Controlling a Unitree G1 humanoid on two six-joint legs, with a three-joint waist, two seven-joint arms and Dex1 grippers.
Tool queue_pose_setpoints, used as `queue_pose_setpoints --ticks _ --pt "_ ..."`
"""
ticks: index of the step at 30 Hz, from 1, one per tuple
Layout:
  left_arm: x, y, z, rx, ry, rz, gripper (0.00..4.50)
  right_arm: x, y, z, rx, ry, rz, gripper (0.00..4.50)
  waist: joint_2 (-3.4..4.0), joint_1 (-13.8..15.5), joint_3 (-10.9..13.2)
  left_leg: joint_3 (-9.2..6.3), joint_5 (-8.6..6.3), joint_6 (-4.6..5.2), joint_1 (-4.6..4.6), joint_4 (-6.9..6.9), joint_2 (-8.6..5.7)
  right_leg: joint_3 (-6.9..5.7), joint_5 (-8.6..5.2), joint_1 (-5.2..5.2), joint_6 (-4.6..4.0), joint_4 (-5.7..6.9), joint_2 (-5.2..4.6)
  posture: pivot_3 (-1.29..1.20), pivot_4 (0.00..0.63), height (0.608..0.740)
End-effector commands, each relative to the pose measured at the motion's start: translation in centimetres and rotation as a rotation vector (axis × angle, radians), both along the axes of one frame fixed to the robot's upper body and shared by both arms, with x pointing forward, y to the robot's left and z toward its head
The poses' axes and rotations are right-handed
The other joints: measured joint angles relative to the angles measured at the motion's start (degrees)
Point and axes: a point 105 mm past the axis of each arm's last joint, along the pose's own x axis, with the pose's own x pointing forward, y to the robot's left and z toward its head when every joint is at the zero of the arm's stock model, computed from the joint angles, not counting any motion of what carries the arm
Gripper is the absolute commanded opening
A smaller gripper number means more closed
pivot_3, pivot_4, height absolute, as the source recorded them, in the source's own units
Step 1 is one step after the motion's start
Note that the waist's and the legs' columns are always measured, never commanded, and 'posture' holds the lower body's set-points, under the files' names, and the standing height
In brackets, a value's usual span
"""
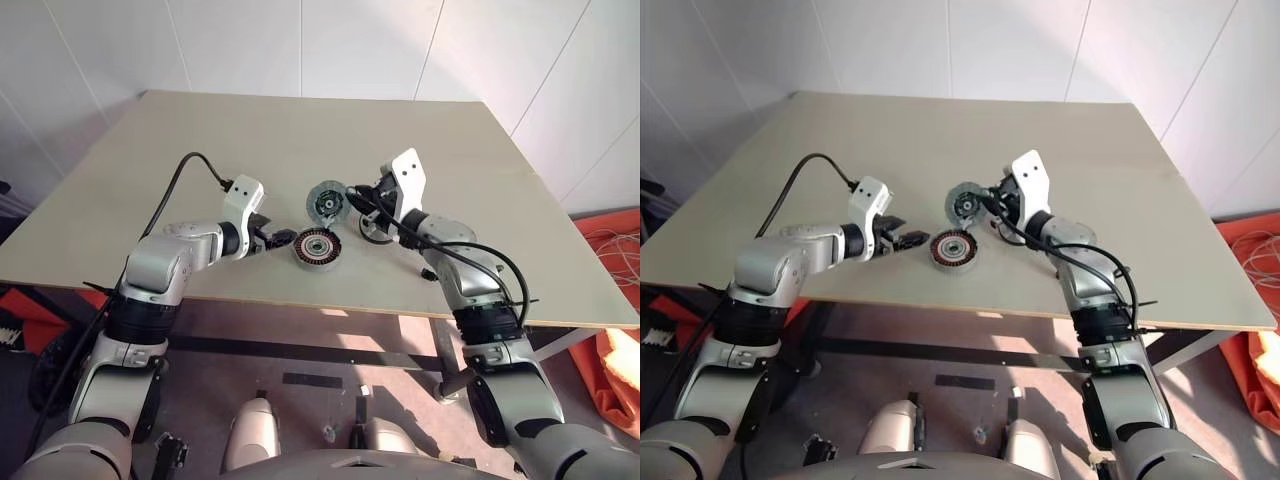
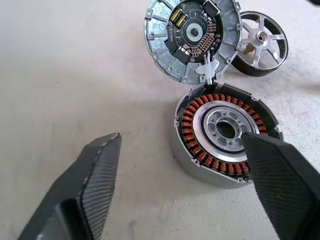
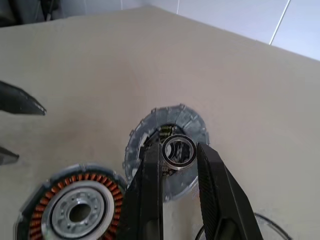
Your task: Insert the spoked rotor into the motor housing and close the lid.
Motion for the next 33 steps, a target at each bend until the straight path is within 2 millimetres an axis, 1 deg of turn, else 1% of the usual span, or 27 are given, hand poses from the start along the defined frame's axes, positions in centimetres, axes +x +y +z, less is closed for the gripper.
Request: queue_pose_setpoints --ticks 1,4,7,9,12,15,19,21,24,27,33 --pt "-0.5 -0.4 2.2 -0.074 -0.126 -0.017 4.49 -1.5 0.2 1.5 0.004 -0.053 0.073 0.65 0.00 0.0 0.0 0.01 0.00 0.00 0.02 0.00 0.00 0.01 0.00 0.00 0.00 0.02 0.00 0.00 0.000 0.740" --pt "-1.1 -0.9 2.2 -0.102 -0.154 -0.032 4.49 -2.8 0.6 1.0 -0.003 -0.007 0.134 0.65 0.00 0.0 0.0 0.04 -0.01 0.01 0.11 0.00 0.01 0.07 0.00 0.02 0.00 0.07 0.01 0.00 0.000 0.740" --pt "-1.3 -1.3 2.2 -0.123 -0.181 -0.038 4.49 -3.5 1.9 0.6 -0.017 0.034 0.181 0.65 0.00 -0.2 0.0 0.07 -0.08 0.13 0.32 -0.01 0.02 0.16 0.00 0.12 -0.01 0.12 0.03 0.00 0.000 0.740" --pt "-1.3 -1.3 2.1 -0.132 -0.185 -0.043 4.49 -3.4 2.8 0.1 -0.023 0.063 0.180 0.65 0.00 -0.3 0.0 0.10 -0.08 0.12 0.47 -0.03 0.02 0.22 -0.01 0.16 -0.01 0.21 0.04 0.00 0.000 0.740" --pt "-1.3 -1.3 2.1 -0.157 -0.186 -0.055 4.49 -3.0 4.7 -1.2 -0.041 0.110 0.184 0.65 0.00 -0.8 0.0 0.15 -0.06 0.10 0.68 -0.15 0.02 0.28 -0.01 0.22 -0.01 0.27 0.05 0.00 0.000 0.740" --pt "-1.5 -1.4 2.3 -0.173 -0.188 -0.073 4.49 -2.4 6.3 -2.2 -0.058 0.134 0.188 0.65 0.00 -1.3 0.0 0.15 -0.05 0.07 0.70 -0.17 0.01 0.29 -0.01 0.21 -0.02 0.31 0.05 0.00 0.000 0.740" --pt "-1.3 -0.9 2.6 -0.164 -0.208 -0.053 4.49 -1.9 7.9 -2.7 -0.066 0.142 0.209 0.65 0.00 -1.5 0.0 0.17 -0.04 0.06 0.68 -0.16 0.00 0.32 0.00 0.20 -0.04 0.31 0.05 0.00 0.000 0.740" --pt "-0.9 -0.2 2.8 -0.154 -0.242 -0.008 4.49 -1.6 8.1 -2.8 -0.066 0.144 0.212 0.65 0.00 -1.5 0.0 0.17 -0.03 0.05 0.65 -0.16 0.00 0.33 0.01 0.18 -0.07 0.31 0.05 0.00 0.000 0.740" --pt "-0.4 1.0 2.3 -0.110 -0.259 0.045 4.49 -1.3 7.9 -3.0 -0.072 0.145 0.204 0.65 0.00 -1.5 0.0 0.17 -0.03 0.05 0.61 -0.17 0.01 0.32 0.01 0.15 -0.07 0.29 0.06 0.00 0.000 0.740" --pt "0.0 2.4 1.2 -0.043 -0.241 0.098 4.49 -1.0 7.5 -3.0 -0.074 0.143 0.188 0.65 0.00 -1.5 0.0 0.18 -0.03 0.05 0.62 -0.17 0.01 0.32 0.01 0.15 -0.07 0.29 0.06 0.00 0.000 0.740" --pt "-0.1 3.3 0.1 0.013 -0.221 0.100 4.49 -1.0 7.0 -3.2 -0.072 0.147 0.168 0.65 0.00 -1.5 0.0 0.18 -0.03 0.04 0.62 -0.17 0.01 0.33 0.01 0.16 -0.07 0.29 0.06 0.00 0.000 0.740"
